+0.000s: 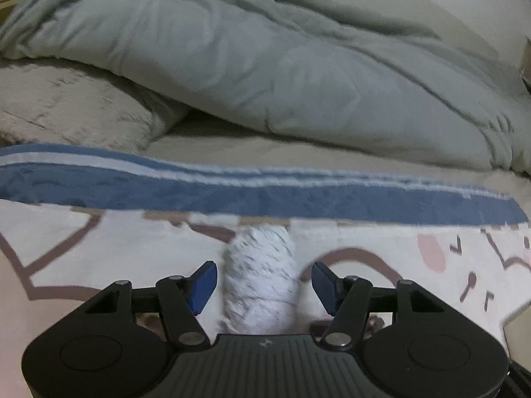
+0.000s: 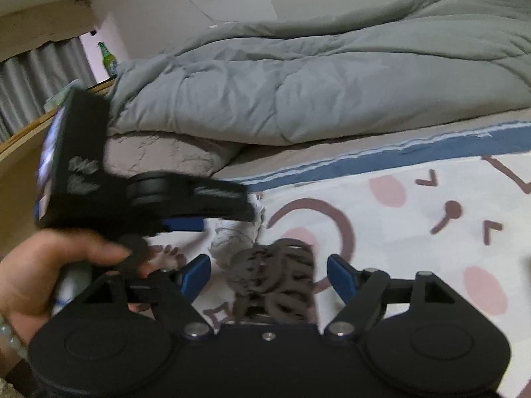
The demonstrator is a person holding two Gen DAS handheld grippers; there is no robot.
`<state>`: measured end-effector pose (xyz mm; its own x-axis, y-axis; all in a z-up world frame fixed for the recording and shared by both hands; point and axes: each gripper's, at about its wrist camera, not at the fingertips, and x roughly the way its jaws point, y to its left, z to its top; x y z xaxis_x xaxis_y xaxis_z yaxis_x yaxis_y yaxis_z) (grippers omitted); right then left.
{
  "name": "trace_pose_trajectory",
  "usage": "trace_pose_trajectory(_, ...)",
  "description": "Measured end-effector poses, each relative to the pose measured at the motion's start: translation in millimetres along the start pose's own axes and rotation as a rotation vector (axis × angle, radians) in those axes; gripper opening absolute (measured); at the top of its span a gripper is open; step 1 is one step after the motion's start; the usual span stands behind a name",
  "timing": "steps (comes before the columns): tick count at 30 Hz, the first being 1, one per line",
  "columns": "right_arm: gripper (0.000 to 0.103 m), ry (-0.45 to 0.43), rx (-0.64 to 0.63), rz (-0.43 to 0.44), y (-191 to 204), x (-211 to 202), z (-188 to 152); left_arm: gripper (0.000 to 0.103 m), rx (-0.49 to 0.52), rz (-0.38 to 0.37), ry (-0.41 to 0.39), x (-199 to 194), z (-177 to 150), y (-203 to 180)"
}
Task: Organize objects
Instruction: 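Grasp the brown claw clip with the right gripper while the left grasps the white scrunchie, then lift and carry the claw clip with the right gripper while the left carries the scrunchie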
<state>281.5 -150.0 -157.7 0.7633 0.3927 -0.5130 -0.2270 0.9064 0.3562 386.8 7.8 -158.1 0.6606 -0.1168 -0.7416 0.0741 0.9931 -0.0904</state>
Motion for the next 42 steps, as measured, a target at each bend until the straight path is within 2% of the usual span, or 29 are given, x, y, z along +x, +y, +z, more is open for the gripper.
trace_pose_trajectory(3,0.078,-0.003,-0.059,-0.014,9.4,2.8,-2.5,0.064,0.037,0.035,0.066,12.1,-3.8,-7.5)
trace_pose_trajectory(5,0.076,0.012,-0.083,-0.039,13.3,7.1,-4.2,0.064,0.029,0.044,0.063,14.0,-6.0,-8.3)
trace_pose_trajectory(6,0.069,0.021,-0.09,-0.055,14.4,9.3,-4.8,0.063,0.019,0.047,0.058,14.2,-6.5,-7.8)
trace_pose_trajectory(7,0.065,0.03,-0.094,-0.07,14.6,11.8,-5.7,0.058,0.012,0.05,0.055,14.2,-6.5,-7.2)
trace_pose_trajectory(8,0.059,0.038,-0.087,-0.07,13.1,13.8,-6.4,0.048,0.005,0.057,0.048,13.6,-6.2,-6.6)
trace_pose_trajectory(9,0.057,0.042,-0.066,-0.059,10.2,14.7,-6.5,0.044,-0.006,0.065,0.042,13.1,-5.3,-5.6)
trace_pose_trajectory(11,0.055,0.037,-0.043,-0.047,6.8,14.5,-6.5,0.042,-0.03,0.06,0.037,9.9,-4.9,-2.8)
trace_pose_trajectory(14,0.044,0.02,-0.102,-0.03,9.2,11.2,-5.9,0.042,-0.031,0.083,0.021,2.1,-6.5,-3.0)
trace_pose_trajectory(17,0.044,0.035,-0.114,-0.014,6.7,7.7,-3.0,0.041,-0.032,0.094,0.009,-8.5,-9.5,-3.3)
trace_pose_trajectory(24,0.044,0.053,-0.101,-0.047,-4.1,-12.4,4.6,0.041,-0.045,0.074,-0.018,-52.5,-18.2,-8.5)
trace_pose_trajectory(35,0.044,0.026,-0.127,-0.093,-10.0,-77.0,26.9,0.041,-0.052,0.082,-0.08,-136.7,-37.7,-19.6)
trace_pose_trajectory(42,0.044,-0.002,-0.179,-0.073,0.6,-120.7,36.5,0.041,-0.025,0.11,-0.119,-194.5,-51.6,-23.7)
